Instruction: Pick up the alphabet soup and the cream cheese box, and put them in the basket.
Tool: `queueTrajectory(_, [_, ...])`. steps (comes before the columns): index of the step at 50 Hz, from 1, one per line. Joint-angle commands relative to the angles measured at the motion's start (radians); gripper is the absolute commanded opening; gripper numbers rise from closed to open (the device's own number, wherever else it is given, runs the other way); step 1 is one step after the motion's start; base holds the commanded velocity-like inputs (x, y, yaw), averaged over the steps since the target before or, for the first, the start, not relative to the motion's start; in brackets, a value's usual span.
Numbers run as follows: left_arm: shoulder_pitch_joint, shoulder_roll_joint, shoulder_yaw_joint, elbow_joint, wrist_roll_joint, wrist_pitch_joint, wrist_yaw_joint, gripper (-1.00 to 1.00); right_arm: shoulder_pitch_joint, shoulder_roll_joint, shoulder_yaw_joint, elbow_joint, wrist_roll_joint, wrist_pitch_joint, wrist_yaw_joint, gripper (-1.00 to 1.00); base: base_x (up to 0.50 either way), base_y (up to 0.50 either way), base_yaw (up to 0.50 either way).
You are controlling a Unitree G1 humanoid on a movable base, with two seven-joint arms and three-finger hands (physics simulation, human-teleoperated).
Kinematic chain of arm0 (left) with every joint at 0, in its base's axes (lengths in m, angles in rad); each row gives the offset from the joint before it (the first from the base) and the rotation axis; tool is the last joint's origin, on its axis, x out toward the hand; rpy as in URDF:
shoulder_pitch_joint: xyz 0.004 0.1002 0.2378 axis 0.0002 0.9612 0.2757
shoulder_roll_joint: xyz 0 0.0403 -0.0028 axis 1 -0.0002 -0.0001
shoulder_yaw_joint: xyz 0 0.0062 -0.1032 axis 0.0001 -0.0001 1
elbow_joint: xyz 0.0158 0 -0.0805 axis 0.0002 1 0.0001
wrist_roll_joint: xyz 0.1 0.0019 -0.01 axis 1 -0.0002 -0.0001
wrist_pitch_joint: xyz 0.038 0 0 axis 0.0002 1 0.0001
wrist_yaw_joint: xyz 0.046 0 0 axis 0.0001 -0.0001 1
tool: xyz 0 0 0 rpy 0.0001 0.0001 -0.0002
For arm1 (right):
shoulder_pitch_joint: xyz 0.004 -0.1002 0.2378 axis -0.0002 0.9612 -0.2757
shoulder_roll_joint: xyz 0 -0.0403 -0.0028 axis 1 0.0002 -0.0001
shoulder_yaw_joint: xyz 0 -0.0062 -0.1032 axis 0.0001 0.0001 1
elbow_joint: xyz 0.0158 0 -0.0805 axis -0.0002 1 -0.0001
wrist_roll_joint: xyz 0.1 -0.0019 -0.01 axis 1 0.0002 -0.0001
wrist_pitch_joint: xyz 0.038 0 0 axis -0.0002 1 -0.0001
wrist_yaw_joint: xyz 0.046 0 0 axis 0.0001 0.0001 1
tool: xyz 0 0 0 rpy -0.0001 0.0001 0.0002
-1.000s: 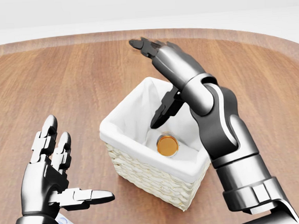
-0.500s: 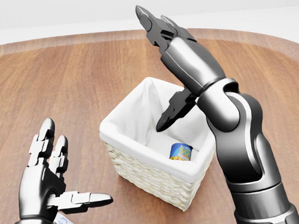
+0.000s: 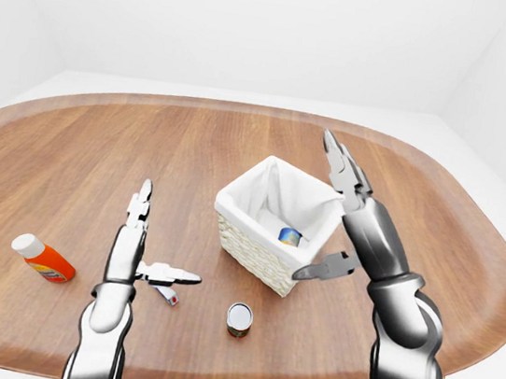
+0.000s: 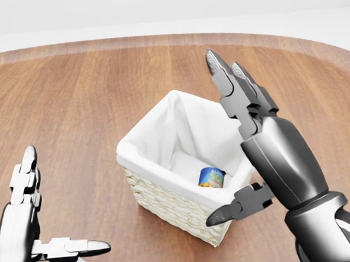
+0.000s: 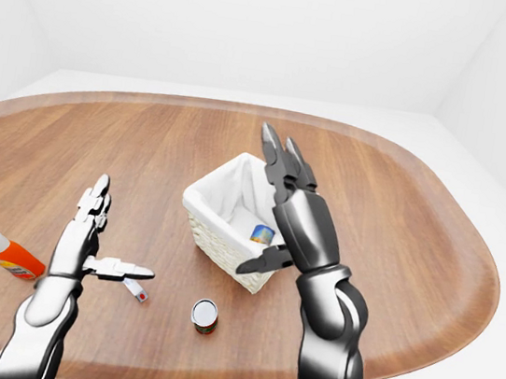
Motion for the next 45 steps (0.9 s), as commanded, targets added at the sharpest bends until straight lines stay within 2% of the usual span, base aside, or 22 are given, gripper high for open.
queueTrajectory(1, [-0.004, 0.023, 0.038, -0.035, 0.222, 0.0, -0.035, 1.0, 0.189, 0.002, -0.048, -0.137, 0.108, 0.0, -0.049, 1.0, 0.0, 0.0, 0.0])
queueTrajectory(2, [-0.01, 0.04, 0.032, -0.026, 0.277, 0.0, -0.029, 1.0, 0.188, 0.001, -0.063, -0.132, 0.127, 0.0, -0.054, 1.0, 0.0, 0.0, 0.0])
queueTrajectory(7, [-0.02, 0.05, 0.022, -0.027, 0.431, 0.0, -0.031, 1.0, 0.213, 0.004, -0.074, -0.116, 0.17, 0.0, -0.085, 1.0, 0.0, 0.0, 0.0])
queueTrajectory(11, [-0.026, 0.039, 0.036, -0.029, 0.469, 0.0, -0.039, 1.0, 0.269, 0.014, -0.082, -0.109, 0.215, 0.0, -0.116, 1.0, 0.0, 0.0, 0.0])
queueTrajectory(20, [-0.039, 0.054, 0.043, -0.03, 0.608, 0.0, -0.04, 1.0, 0.344, 0.027, -0.086, -0.103, 0.27, 0.0, -0.154, 1.0, 0.0, 0.0, 0.0])
queueTrajectory(28, [-0.017, 0.068, 0.031, -0.048, 0.805, 0.0, -0.078, 1.0, 0.357, 0.036, -0.102, -0.095, 0.327, 0.0, -0.174, 1.0, 0.0, 0.0, 0.0])
queueTrajectory(32, [-0.008, 0.079, 0.031, -0.078, 0.953, 0.0, -0.113, 1.0, 0.363, 0.037, -0.107, -0.082, 0.354, 0.0, -0.184, 1.0, 0.0, 0.0, 0.0])
queueTrajectory(35, [0.0, 0.066, 0.033, -0.104, 0.992, 0.0, -0.141, 1.0, 0.362, 0.037, -0.124, -0.075, 0.378, 0.0, -0.19, 1.0, 0.0, 0.0, 0.0])
queueTrajectory(40, [0.006, 0.051, 0.037, -0.102, 1.03, 0.0, -0.147, 1.0, 0.363, 0.036, -0.144, -0.081, 0.396, 0.0, -0.186, 1.0, 0.0, 0.0, 0.0])
queueTrajectory(45, [-0.008, 0.056, 0.049, -0.094, 1.045, 0.0, -0.156, 1.0, 0.364, 0.037, -0.16, -0.081, 0.404, 0.0, -0.182, 1.0, 0.0, 0.0, 0.0])
